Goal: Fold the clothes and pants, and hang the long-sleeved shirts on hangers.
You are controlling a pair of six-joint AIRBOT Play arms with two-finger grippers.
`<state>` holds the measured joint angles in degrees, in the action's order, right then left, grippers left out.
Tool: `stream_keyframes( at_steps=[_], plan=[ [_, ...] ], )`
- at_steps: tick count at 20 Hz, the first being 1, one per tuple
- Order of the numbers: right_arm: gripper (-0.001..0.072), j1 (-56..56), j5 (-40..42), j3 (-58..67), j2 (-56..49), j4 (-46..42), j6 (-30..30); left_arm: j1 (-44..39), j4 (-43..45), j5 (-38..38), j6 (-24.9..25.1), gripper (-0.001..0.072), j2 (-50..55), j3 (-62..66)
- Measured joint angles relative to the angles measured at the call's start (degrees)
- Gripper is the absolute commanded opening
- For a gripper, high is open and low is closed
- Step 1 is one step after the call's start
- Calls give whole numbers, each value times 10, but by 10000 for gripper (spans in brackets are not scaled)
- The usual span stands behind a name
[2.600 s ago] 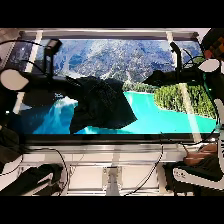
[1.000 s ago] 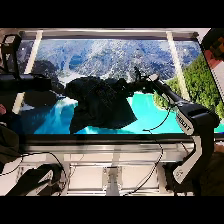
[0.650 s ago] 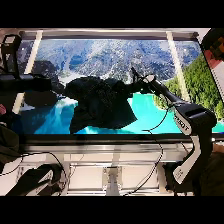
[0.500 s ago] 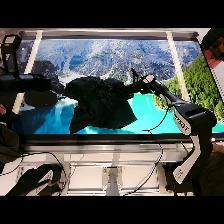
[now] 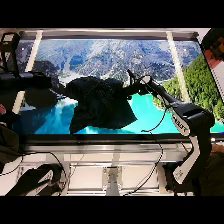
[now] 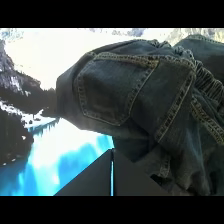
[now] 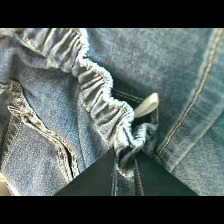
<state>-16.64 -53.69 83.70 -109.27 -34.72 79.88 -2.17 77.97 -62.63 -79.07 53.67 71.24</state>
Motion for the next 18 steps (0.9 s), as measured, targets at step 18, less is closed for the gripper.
stream_keyframes(
  at_steps=[18],
  plan=[
    [16, 15, -166, 315, 3, 42, 49, 88, 70, 157, -94, 31, 83, 24]
  ],
)
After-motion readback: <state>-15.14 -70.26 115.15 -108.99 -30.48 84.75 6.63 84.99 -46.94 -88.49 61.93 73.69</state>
